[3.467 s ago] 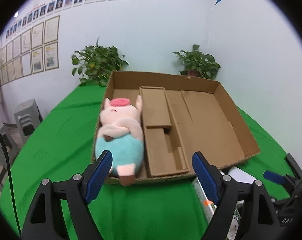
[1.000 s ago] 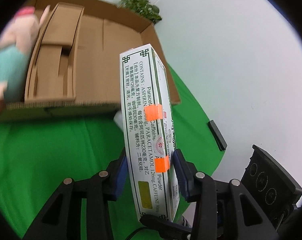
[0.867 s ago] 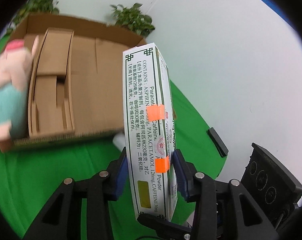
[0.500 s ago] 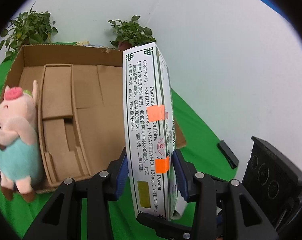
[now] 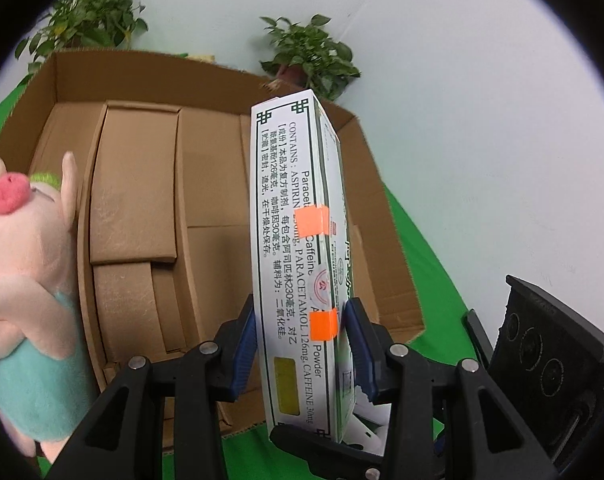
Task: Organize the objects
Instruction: 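Carry the medicine box with the left gripper into the box beside the insert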
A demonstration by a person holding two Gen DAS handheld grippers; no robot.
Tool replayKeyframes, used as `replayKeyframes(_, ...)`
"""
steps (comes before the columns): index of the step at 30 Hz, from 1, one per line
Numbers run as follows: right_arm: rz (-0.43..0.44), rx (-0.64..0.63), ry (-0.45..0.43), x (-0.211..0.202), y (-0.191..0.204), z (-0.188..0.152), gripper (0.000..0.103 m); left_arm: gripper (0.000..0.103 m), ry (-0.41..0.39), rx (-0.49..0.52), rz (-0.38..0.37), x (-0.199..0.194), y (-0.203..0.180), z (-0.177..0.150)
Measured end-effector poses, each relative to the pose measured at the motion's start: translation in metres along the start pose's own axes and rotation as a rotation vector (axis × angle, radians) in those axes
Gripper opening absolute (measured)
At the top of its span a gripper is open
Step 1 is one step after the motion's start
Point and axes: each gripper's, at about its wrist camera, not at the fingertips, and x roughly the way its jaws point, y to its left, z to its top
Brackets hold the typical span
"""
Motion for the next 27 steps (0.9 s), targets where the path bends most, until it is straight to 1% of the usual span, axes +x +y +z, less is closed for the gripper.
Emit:
replayKeyframes(5,0.022,0.047,0.066,0.027,-0.015,-0.001,0.060,0.041,0.048,-0.033,0.031,0.021,0.014,-0.005)
replayKeyframes(10,0.038,0.072,0.126,0.049,-0.024,-0.001,0.060,0.042,0.077,-0.052,0.055,0.034,0.026,-0.011)
replayKeyframes(15,0.036,0.057,0.143,0.058,-0.023,0.002,0.059,0.045,0.044,-0.023,0.063,0.028,0.026,-0.017)
replayKeyframes(22,0.006,0.032,0.147,0.061,-0.019,0.009,0.059,0.045,0.025,0.010,0.094,0.021,0.027,-0.022)
replayKeyframes(23,0.002,0.033,0.148,0.062,-0.019,0.010,0.059,0.044,0.024,0.011,0.097,0.020,0.028,-0.022)
replayKeyframes(27,-0.019,0.036,0.170,0.067,-0.019,0.010,0.059,0.043,0.020,0.026,0.101,0.020,0.032,-0.021)
